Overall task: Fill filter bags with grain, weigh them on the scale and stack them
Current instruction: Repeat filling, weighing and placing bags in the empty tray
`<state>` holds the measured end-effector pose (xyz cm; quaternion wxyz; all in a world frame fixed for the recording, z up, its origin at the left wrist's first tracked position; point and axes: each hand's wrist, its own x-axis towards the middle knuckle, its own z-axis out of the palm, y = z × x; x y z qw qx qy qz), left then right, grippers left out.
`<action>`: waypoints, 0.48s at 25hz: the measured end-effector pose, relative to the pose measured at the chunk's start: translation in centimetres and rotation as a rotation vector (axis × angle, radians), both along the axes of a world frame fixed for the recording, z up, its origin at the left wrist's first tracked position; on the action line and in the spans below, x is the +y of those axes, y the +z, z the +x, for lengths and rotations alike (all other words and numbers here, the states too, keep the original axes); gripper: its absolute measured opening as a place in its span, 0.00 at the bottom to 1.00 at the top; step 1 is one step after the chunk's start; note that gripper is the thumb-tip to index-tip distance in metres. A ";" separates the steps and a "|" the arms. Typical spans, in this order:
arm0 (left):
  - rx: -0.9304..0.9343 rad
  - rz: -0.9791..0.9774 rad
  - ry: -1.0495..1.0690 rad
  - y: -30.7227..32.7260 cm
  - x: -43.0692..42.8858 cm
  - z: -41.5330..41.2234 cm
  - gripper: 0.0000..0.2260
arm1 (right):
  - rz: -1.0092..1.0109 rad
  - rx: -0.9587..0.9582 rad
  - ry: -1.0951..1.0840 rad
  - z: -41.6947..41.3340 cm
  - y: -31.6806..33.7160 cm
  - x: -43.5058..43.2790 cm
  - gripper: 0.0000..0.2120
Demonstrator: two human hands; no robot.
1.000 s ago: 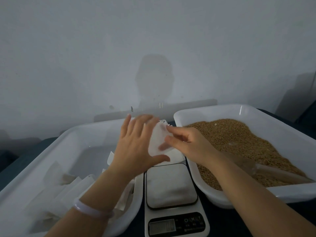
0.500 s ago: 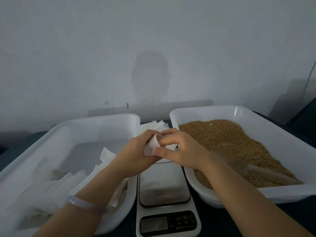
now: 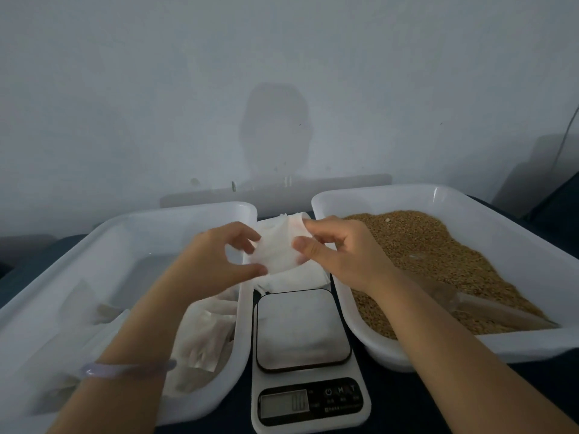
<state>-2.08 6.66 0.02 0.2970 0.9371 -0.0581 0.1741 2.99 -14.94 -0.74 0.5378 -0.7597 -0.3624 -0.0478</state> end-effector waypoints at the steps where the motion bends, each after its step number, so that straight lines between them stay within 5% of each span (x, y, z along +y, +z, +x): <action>1: -0.020 0.057 0.006 0.2 0.1 -0.2 0.26 | -0.061 -0.030 0.001 0.0 -0.1 0.1 0.21; 4: 0.022 0.037 -0.134 0.7 -1.8 -0.5 0.41 | -0.176 -0.146 0.084 -0.2 -0.6 0.8 0.23; 9: 0.100 -0.193 -0.123 -0.8 -4.3 0.7 0.30 | -0.023 -0.140 0.091 -0.5 -0.3 0.5 0.19; 12: 0.206 -0.217 -0.189 -1.2 -4.7 0.5 0.33 | 0.065 -0.145 0.096 -0.6 0.0 0.4 0.19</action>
